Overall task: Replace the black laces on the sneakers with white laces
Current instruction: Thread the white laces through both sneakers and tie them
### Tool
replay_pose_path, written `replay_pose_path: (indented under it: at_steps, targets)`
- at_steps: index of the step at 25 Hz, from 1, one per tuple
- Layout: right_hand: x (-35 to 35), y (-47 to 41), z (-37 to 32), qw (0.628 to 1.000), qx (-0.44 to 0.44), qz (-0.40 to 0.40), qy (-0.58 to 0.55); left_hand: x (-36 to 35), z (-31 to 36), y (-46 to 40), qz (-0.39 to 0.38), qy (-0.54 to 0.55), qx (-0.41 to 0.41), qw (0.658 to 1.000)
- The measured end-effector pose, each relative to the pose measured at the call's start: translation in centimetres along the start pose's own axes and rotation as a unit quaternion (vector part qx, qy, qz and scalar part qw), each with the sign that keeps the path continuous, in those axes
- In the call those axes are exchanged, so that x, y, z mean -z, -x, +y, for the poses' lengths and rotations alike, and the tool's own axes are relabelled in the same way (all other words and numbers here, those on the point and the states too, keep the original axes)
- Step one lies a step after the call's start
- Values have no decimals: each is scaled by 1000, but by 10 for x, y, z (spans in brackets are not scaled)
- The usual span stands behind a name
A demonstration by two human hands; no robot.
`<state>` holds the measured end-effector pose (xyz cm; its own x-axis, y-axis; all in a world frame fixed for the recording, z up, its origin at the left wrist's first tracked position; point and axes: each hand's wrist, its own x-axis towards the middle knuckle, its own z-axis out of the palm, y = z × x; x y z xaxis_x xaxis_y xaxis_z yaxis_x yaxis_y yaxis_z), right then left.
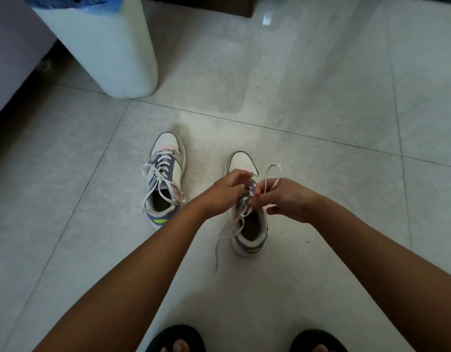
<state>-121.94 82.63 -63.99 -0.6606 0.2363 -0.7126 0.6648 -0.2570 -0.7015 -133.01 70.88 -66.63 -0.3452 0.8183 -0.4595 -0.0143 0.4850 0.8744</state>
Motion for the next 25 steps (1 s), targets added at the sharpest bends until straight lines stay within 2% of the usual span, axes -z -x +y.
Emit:
replay_pose_path:
  at_steps: [1,2,4,5,6,9,13,15,17,18,19,21,23,24,25]
  targets:
    - [-1,-1,-1,996,39,35,78,-4,-3,-3,-9,-14,-1,1000]
    - [-3,-3,0,976,90,92,174,-6,-6,-6,-8,-18,-3,1000]
    - [-9,-10,8,898,204,194,339,-7,-8,-7,18,24,-4,1000]
    - [-12,-14,15,874,242,219,360,-7,-10,-8,32,57,-5,998]
    - [-15,-16,21,872,263,233,340,-6,-11,-8,42,78,-8,996]
    - [-18,-19,32,908,246,266,211,-1,-10,-7,36,38,3,999]
    - [-14,-19,39,943,199,245,107,2,-9,-3,9,42,81,996]
    - [-12,-17,39,951,195,227,72,2,-12,-2,40,35,76,996]
    - [-6,-15,39,955,190,221,61,5,-13,-3,66,-49,34,996]
    - [-2,-13,41,956,181,222,65,8,-17,-4,75,-152,7,986]
    - [3,-11,44,958,168,224,67,13,-20,-4,80,-271,-8,959]
    - [11,-4,54,965,135,215,57,23,-32,-6,84,-479,-17,874]
    - [11,1,61,975,106,191,25,17,-41,-5,95,-572,-32,814]
    - [10,2,63,978,99,182,6,11,-43,-6,111,-560,-47,820]
    - [9,2,63,980,94,176,-7,5,-41,-6,140,-501,-42,853]
